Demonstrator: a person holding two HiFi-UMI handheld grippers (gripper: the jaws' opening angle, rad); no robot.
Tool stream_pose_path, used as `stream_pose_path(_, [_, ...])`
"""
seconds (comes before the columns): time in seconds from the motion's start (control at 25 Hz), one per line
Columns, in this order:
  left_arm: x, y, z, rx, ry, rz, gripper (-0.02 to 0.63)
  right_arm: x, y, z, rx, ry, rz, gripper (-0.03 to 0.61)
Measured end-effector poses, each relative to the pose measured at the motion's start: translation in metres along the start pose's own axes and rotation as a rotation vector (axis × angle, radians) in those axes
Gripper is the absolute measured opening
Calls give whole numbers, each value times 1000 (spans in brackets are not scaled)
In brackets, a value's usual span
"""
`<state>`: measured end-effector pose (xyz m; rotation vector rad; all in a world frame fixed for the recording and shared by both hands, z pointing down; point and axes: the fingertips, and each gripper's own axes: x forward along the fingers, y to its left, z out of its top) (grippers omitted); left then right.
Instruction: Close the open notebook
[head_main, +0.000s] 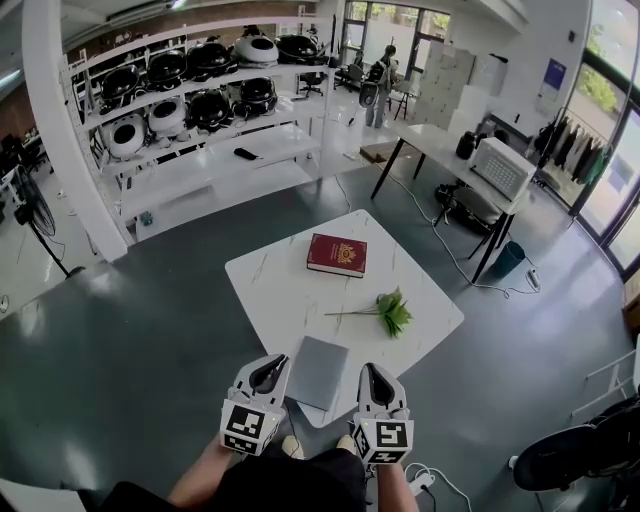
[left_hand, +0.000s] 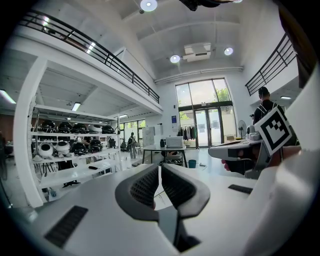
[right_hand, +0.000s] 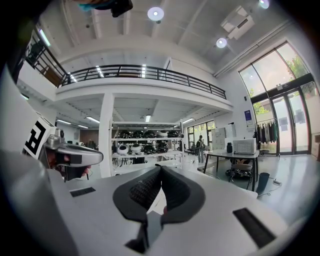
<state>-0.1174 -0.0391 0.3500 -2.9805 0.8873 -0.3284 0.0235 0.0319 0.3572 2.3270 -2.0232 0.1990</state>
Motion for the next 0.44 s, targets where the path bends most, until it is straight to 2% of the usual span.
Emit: stream_pose_path(0.44, [-1, 2, 0, 4, 10, -6, 35, 4, 2, 0, 5, 5, 3, 16])
